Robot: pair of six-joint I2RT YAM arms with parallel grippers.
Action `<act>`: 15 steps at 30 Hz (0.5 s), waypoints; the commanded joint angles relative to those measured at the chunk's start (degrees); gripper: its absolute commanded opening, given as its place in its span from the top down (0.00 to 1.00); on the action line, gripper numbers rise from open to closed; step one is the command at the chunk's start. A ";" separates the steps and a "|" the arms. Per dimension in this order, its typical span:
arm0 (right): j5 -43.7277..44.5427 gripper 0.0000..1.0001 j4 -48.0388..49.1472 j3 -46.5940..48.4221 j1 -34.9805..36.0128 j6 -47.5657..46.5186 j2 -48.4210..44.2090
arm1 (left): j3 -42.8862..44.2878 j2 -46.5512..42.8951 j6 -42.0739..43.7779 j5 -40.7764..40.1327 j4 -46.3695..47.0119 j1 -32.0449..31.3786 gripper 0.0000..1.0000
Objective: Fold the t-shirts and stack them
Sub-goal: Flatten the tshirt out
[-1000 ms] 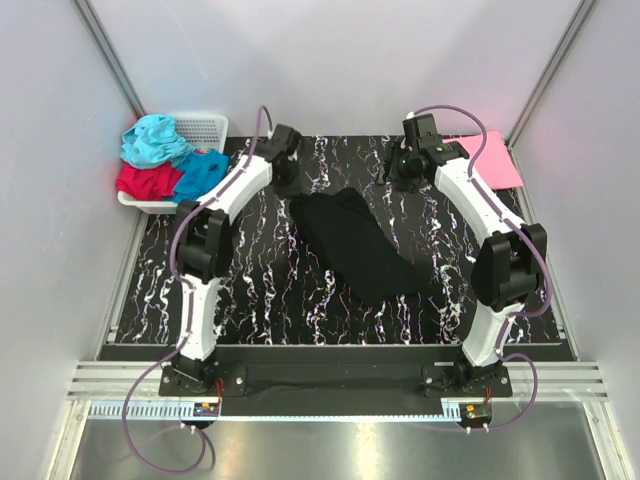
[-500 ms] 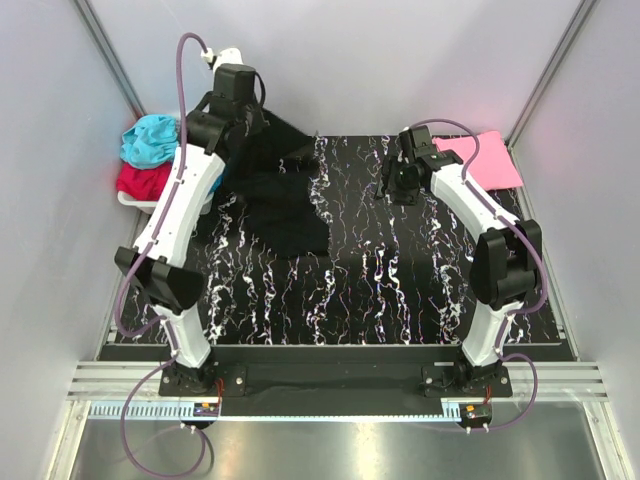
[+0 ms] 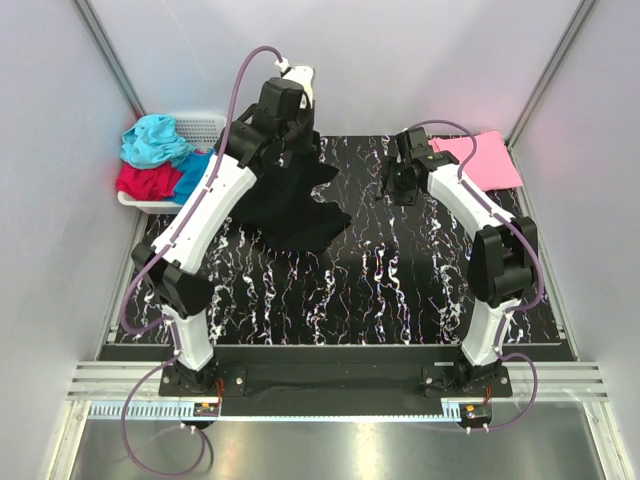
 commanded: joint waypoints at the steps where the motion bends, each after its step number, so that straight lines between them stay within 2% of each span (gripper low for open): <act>1: 8.83 0.39 -1.44 3.11 0.37 1.87 0.69 | -2.01 -7.04 4.81 15.12 7.66 -1.55 1.00; 4: 11.13 0.41 -2.24 4.52 -0.07 3.80 1.31 | -5.02 -9.60 5.42 21.58 10.57 -2.33 1.00; 7: 12.89 0.41 -3.21 5.58 -0.68 6.52 1.92 | -2.12 -6.62 5.25 18.08 7.50 -3.30 1.00; 9: 14.11 0.41 -3.30 5.67 -1.12 7.49 1.58 | 2.35 -1.44 4.99 17.29 3.20 -3.83 1.00; 12: 16.48 0.41 -3.39 5.93 -2.17 8.64 0.87 | 6.30 4.17 4.29 8.53 -0.32 -6.02 1.00; 13: 16.67 0.41 -3.47 6.02 -2.61 9.08 0.52 | 8.33 5.68 4.46 3.45 -1.98 -6.64 1.00; 15: 18.33 0.41 -3.39 6.28 -4.37 9.26 -0.71 | 9.83 5.96 4.29 -0.27 -2.70 -7.69 1.00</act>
